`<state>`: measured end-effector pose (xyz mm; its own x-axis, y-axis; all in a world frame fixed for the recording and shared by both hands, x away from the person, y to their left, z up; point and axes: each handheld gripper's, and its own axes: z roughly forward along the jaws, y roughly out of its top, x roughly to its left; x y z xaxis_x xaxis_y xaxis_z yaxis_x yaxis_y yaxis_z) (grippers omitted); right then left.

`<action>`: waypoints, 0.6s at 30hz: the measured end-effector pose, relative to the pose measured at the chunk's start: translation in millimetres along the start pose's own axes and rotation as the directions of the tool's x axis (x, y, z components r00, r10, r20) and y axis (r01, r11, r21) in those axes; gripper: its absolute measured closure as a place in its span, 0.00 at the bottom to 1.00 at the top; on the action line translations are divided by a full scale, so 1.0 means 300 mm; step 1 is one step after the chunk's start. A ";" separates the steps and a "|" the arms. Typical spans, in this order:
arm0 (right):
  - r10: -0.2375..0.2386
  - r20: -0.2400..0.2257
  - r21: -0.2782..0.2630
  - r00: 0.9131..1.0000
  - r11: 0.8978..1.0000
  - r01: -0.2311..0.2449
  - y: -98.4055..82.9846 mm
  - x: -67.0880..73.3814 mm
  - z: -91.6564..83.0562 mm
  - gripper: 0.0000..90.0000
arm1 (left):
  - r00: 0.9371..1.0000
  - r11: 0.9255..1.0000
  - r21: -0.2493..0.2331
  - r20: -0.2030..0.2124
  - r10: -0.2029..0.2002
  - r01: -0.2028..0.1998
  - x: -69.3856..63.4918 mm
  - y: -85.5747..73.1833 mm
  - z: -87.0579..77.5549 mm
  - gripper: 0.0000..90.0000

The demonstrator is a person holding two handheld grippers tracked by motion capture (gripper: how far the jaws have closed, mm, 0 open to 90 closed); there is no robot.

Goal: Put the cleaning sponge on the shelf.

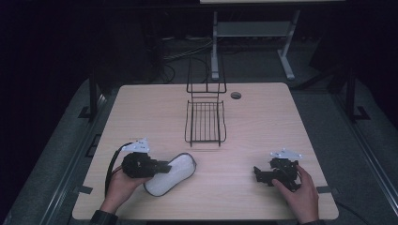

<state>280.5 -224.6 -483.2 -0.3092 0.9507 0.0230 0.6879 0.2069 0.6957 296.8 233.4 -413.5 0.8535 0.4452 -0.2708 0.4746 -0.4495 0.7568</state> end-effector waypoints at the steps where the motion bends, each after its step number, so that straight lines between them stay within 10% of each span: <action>1: 0.000 0.000 0.000 1.000 1.000 0.000 0.000 0.000 0.000 0.00 | 1.000 1.000 -0.006 -0.004 0.001 -0.001 -0.001 0.004 -0.008 0.87; 18: 0.002 0.000 0.000 1.000 1.000 -0.002 0.000 0.001 0.000 0.00 | 0.999 1.000 -0.030 -0.037 0.007 -0.008 0.016 0.047 -0.045 0.87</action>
<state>280.4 -224.4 -483.2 -0.3077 0.9512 0.0244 0.6888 0.2051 0.6953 304.7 239.7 -396.1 0.8481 0.4705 -0.2437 0.4613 -0.4292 0.7765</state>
